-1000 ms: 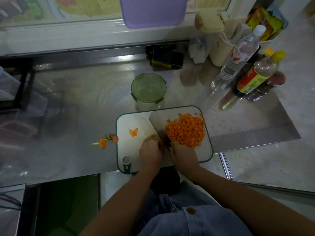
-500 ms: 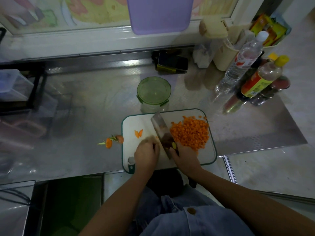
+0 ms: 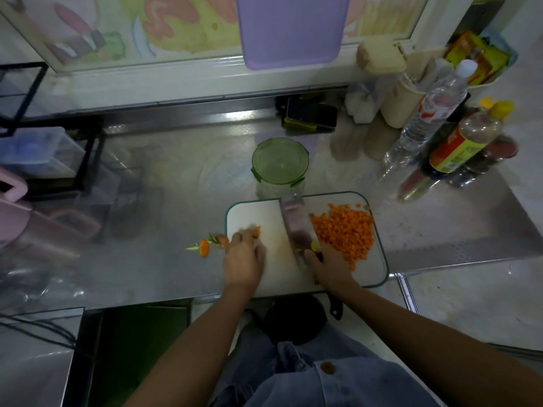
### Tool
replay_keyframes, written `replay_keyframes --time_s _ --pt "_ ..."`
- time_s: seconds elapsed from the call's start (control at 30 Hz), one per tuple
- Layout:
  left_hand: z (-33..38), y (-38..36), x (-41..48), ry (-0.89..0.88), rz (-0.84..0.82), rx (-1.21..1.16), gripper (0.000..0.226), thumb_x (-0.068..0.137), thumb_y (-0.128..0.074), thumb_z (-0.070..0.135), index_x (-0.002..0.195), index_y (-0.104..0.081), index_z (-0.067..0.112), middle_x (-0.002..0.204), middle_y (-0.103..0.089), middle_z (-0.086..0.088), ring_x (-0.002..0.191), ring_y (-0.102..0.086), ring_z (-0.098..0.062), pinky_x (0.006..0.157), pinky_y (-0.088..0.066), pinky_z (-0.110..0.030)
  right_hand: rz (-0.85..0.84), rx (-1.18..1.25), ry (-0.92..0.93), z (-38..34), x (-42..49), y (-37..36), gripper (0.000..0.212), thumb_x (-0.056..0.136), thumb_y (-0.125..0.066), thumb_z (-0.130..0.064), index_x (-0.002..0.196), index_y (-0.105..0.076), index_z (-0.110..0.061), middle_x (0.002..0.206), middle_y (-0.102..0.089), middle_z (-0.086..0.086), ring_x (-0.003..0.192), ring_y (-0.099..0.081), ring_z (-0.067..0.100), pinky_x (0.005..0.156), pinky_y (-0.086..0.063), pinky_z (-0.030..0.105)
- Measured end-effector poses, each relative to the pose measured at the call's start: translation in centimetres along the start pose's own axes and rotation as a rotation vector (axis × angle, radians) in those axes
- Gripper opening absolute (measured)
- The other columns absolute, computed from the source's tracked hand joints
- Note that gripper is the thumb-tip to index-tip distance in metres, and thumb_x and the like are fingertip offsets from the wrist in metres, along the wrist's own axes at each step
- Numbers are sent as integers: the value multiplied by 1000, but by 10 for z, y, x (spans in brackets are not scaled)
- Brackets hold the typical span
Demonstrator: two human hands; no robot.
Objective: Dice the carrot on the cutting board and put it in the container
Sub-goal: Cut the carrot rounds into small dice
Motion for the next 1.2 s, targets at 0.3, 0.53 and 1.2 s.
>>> replay_keyframes --time_s 0.3,0.53,1.2 --pt "-17 0 36 -2 -170 87 43 95 -45 12 138 -47 18 136 -40 -16 104 -56 -41 86 -49 -45 -57 158 -60 -1 3 -29 26 97 -49 -12 71 -51 -8 52 -52 -2 42 -51 0 47 -36 12" --pt "-19 4 43 -50 -110 93 22 91 -52 8 106 -68 9 110 -55 -13 88 -61 -33 75 -47 -39 -52 173 -64 0 4 -29 30 98 -49 -16 71 -53 -4 51 -52 0 43 -51 1 47 -37 14" --pt "-4 11 69 -49 -173 114 19 90 -56 21 107 -64 15 111 -55 -10 92 -60 -30 78 -50 -38 -100 140 -88 -5 8 -25 25 98 -48 -16 74 -44 -9 54 -51 5 43 -51 0 49 -38 16"
Point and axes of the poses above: each hand's wrist, its own x-axis towards the middle knuckle, its own y-axis out of the back of the hand, z = x × y, the point moved 2 cm from there along x, towards the middle knuckle
